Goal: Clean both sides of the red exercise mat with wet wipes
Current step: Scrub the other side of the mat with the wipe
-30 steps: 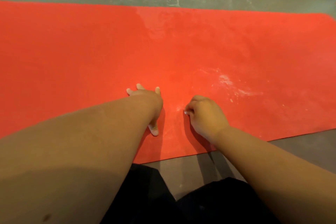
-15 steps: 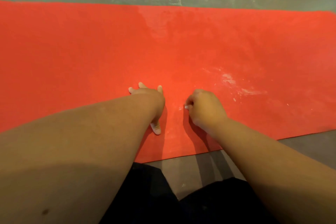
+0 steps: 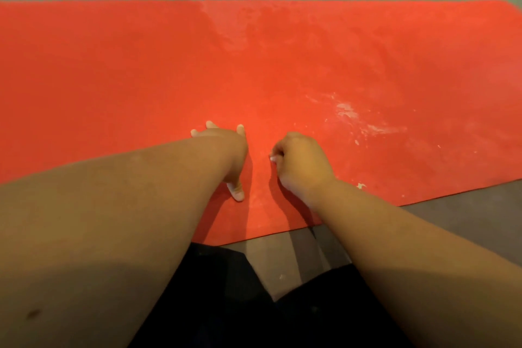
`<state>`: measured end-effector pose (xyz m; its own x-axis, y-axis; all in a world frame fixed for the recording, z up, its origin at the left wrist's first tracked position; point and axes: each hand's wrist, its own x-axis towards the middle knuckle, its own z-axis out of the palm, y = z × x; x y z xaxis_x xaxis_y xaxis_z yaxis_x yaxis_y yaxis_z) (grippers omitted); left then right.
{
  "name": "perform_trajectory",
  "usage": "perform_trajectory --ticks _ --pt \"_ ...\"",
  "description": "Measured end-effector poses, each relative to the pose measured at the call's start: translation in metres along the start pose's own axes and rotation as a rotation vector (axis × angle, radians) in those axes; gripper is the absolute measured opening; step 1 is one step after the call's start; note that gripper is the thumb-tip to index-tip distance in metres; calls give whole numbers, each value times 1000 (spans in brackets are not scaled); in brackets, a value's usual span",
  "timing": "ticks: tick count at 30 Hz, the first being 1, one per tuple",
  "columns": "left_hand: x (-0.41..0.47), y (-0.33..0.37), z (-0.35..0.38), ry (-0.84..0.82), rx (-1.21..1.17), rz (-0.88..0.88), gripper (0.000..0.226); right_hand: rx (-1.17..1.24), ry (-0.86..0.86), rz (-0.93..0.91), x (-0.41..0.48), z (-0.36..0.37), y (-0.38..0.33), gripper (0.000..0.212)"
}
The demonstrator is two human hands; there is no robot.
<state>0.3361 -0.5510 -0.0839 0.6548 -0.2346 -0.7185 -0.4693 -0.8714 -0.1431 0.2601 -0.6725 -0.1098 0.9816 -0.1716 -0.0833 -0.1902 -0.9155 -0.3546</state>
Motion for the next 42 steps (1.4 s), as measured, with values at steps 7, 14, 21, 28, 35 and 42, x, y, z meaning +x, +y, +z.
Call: perform_trajectory --ticks 7,14,21,28,35,42 --pt "-3 1 -2 -3 -10 -7 149 29 -40 26 -27 -4 -5 18" --pt "-2 3 -4 -26 -31 -9 148 7 -23 82 11 -4 -8 12" --pt "2 -1 -3 -11 -93 6 147 14 147 112 -3 1 8 16" --pt "3 3 -5 -24 -60 5 146 7 115 -52 -20 14 -4 16" --pt "3 0 -4 -44 -125 -4 146 -48 53 67 17 4 -5 19" --pt "1 2 -6 -14 -54 19 146 18 22 -59 -23 8 2 16"
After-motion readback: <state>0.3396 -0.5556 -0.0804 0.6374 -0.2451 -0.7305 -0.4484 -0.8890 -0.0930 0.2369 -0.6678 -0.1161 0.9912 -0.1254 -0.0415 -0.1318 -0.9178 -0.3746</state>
